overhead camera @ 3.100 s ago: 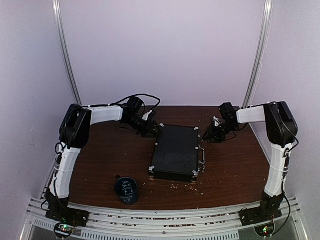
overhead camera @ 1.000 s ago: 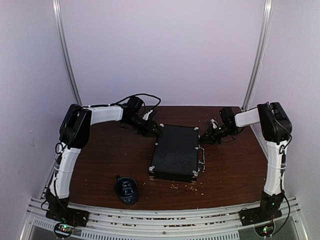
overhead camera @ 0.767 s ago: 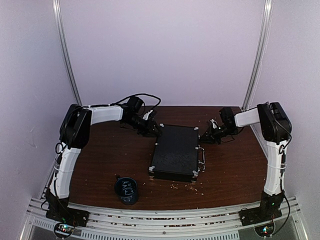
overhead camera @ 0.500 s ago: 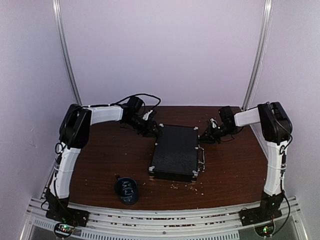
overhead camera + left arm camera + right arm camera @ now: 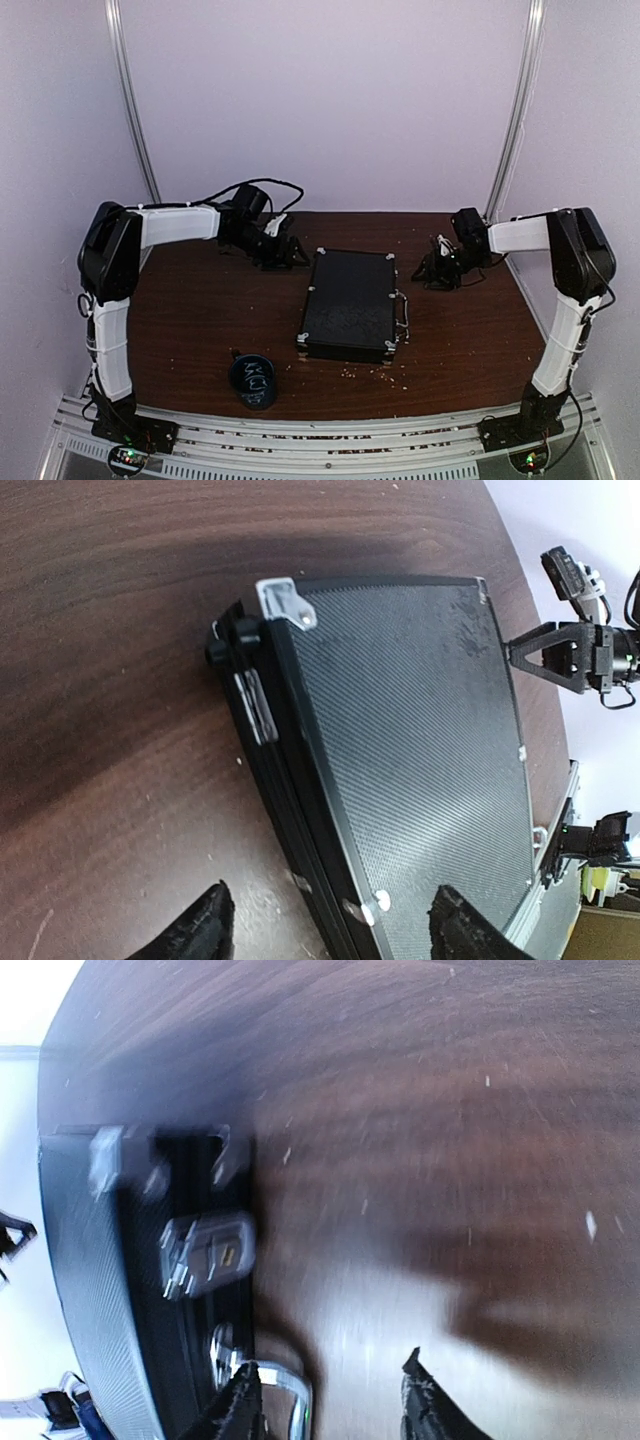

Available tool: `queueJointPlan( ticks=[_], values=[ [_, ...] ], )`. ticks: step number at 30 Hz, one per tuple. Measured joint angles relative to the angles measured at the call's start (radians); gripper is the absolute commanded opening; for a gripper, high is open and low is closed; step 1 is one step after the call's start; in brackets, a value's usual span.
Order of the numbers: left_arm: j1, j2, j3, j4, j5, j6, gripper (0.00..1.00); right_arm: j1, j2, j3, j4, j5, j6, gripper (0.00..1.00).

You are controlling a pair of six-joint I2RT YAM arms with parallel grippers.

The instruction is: Pack up texas hold em set

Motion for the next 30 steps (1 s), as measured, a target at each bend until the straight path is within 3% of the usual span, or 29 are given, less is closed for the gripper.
queueJointPlan(
  ticks=[5, 12, 23, 30],
  values=[
    [-0.026, -0.071, -0.085, 0.013, -0.003, -0.019, 0.7, 0.008, -0.17, -0.105, -0.05, 0.002, -0.016, 0.59],
    [-0.122, -0.111, -0.201, 0.015, -0.04, -0.071, 0.7, 0.072, -0.355, -0.278, -0.13, -0.03, -0.034, 0.61],
    [-0.178, -0.161, -0.272, 0.029, -0.052, -0.111, 0.66, 0.238, -0.449, -0.389, -0.145, -0.071, 0.045, 0.61],
    [-0.198, -0.234, -0.346, 0.029, -0.08, -0.101, 0.63, 0.266, -0.465, -0.439, -0.08, -0.025, 0.126, 0.54]
  ],
)
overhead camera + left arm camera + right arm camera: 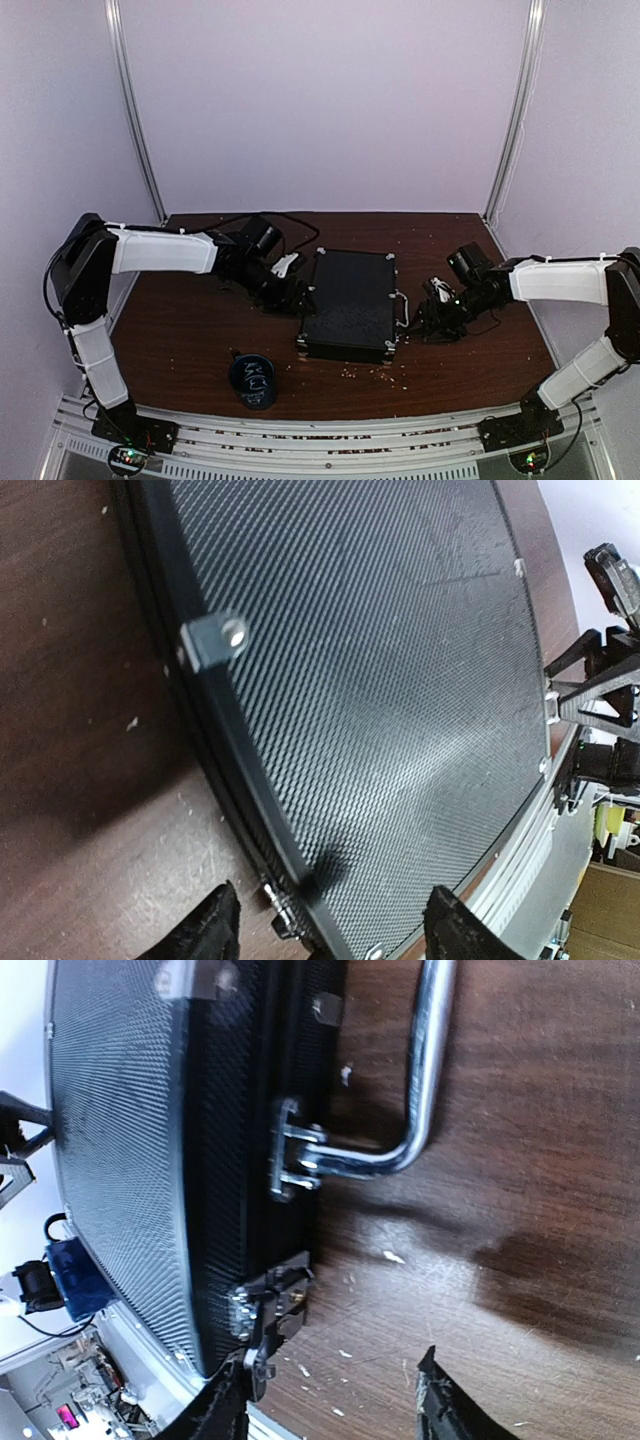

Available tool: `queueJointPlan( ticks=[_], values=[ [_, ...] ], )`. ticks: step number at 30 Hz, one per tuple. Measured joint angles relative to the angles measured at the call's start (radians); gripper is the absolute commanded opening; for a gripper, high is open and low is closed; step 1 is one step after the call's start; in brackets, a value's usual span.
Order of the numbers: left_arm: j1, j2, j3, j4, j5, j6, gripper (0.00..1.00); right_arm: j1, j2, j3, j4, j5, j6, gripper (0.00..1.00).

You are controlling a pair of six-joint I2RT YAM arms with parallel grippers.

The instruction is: Pack up texas hold em set

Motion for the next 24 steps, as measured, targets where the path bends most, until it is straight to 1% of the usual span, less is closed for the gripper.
queueJointPlan(
  ticks=[7, 10, 15, 21, 24],
  values=[
    [-0.001, -0.053, -0.086, -0.008, -0.01, 0.026, 0.63, 0.026, 0.014, -0.015, 0.031, 0.065, 0.031, 0.48],
    [-0.001, -0.072, -0.108, -0.008, -0.009, 0.031, 0.59, 0.031, 0.034, -0.024, 0.058, 0.089, 0.049, 0.43],
    [-0.001, -0.077, -0.129, -0.01, -0.007, 0.042, 0.57, 0.043, 0.074, -0.047, 0.111, 0.114, 0.089, 0.37],
    [-0.001, -0.063, -0.129, -0.005, 0.011, 0.053, 0.56, 0.067, 0.111, -0.049, 0.184, 0.11, 0.128, 0.35],
    [-0.001, -0.062, -0.128, -0.004, 0.008, 0.053, 0.56, 0.074, 0.121, -0.038, 0.184, 0.114, 0.134, 0.34]
  ],
)
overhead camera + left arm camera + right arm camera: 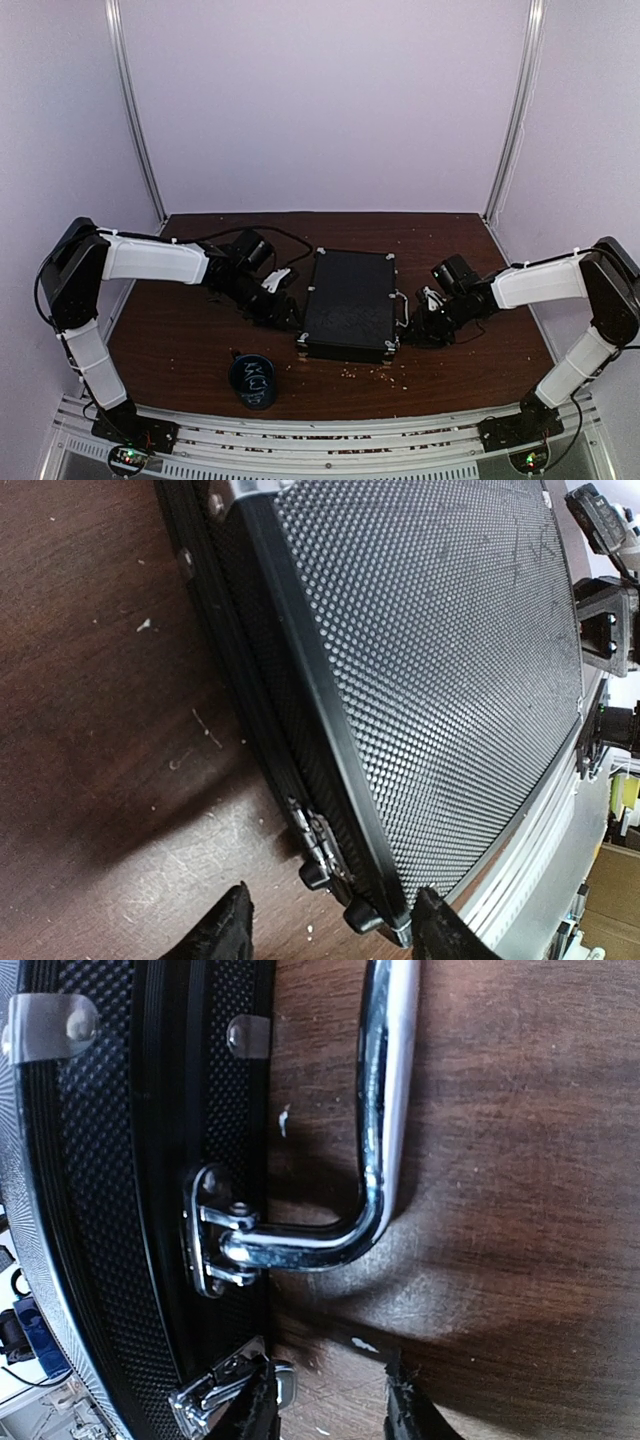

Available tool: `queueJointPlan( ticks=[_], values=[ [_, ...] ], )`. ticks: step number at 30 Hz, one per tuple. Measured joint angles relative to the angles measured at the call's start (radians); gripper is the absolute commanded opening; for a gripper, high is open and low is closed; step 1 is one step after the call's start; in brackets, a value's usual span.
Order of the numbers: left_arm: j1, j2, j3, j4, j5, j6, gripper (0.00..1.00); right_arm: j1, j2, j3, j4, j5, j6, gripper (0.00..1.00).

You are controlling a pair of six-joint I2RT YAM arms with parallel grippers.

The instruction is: Pack up texas hold em set

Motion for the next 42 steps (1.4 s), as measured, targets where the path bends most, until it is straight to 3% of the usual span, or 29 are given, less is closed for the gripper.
queueJointPlan(
  ticks=[13, 29, 42],
  values=[
    [0.0, -0.015, 0.01, 0.006, -0.007, 0.0, 0.56, 0.018, -0.079, -0.051, 0.042, -0.009, 0.071, 0.32],
    [0.0, -0.014, -0.004, 0.009, 0.021, 0.006, 0.52, 0.027, -0.036, -0.079, 0.097, -0.021, 0.103, 0.25],
    [-0.006, -0.014, -0.043, 0.029, 0.048, 0.02, 0.47, 0.066, 0.014, -0.076, 0.2, -0.059, 0.142, 0.14]
  ],
)
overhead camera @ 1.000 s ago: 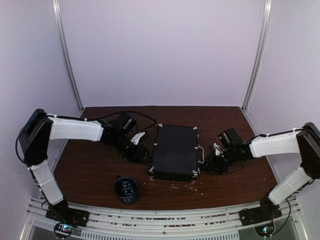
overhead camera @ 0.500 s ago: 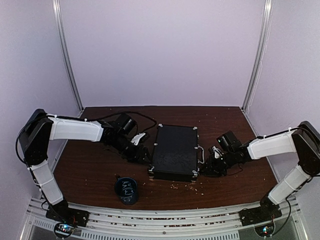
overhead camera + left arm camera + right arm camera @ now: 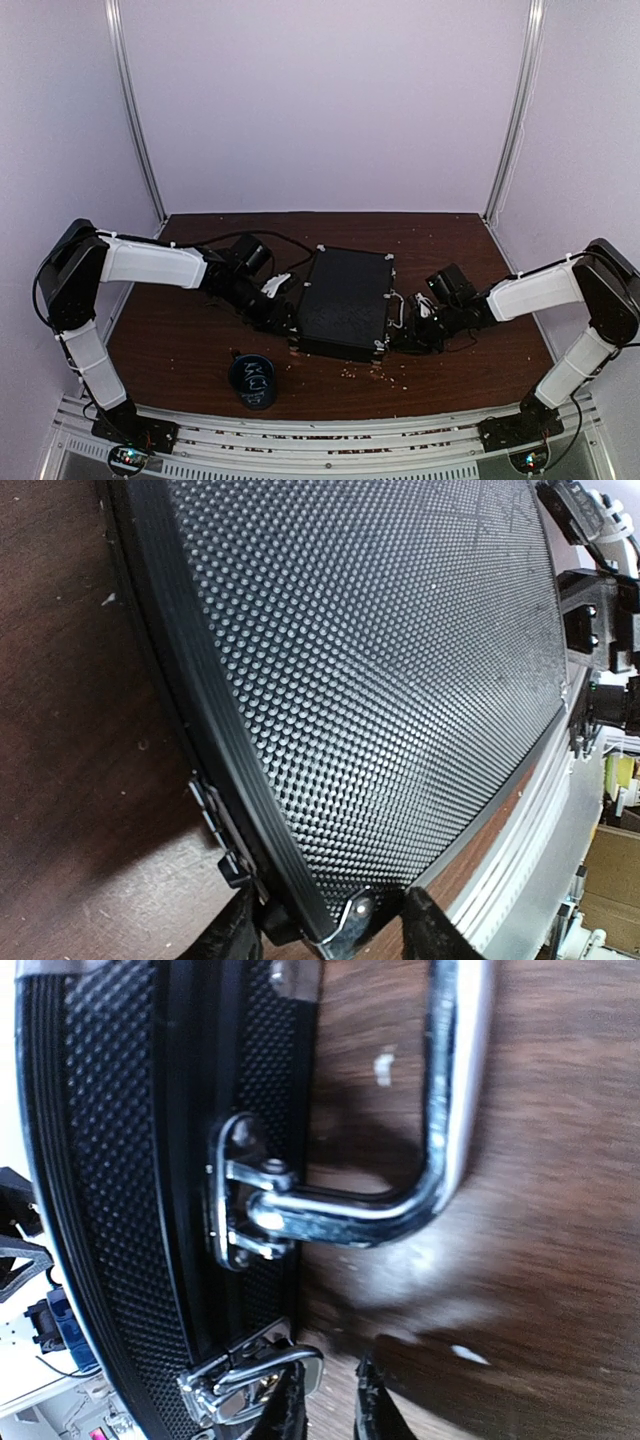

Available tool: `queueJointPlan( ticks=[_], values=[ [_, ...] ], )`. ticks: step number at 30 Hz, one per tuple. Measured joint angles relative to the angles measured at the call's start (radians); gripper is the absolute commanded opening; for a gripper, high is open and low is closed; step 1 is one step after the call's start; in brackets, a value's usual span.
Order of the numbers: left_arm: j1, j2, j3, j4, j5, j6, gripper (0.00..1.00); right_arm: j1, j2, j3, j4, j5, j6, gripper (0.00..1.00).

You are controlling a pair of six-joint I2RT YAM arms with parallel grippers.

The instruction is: Pack up texas hold em set

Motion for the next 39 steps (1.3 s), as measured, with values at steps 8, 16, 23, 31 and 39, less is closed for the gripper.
queueJointPlan(
  ticks=[8, 16, 23, 31, 39],
  values=[
    [0.0, 0.001, -0.006, 0.009, 0.007, 0.005, 0.46, 0.024, 0.043, 0.017, 0.029, -0.006, 0.005, 0.08],
    [0.001, 0.001, -0.01, 0.015, 0.012, 0.001, 0.45, 0.025, 0.05, 0.017, 0.037, -0.005, 0.005, 0.07],
    [-0.004, 0.001, -0.01, 0.021, 0.003, -0.003, 0.59, 0.027, 0.044, 0.021, 0.026, 0.002, -0.002, 0.17],
    [-0.034, -0.039, -0.01, 0.017, -0.103, -0.006, 0.76, 0.051, -0.047, 0.035, -0.101, 0.127, -0.037, 0.41],
    [-0.001, -0.145, 0.029, -0.035, -0.227, -0.01, 0.78, 0.045, -0.28, 0.052, -0.294, 0.317, -0.088, 0.63]
  ],
)
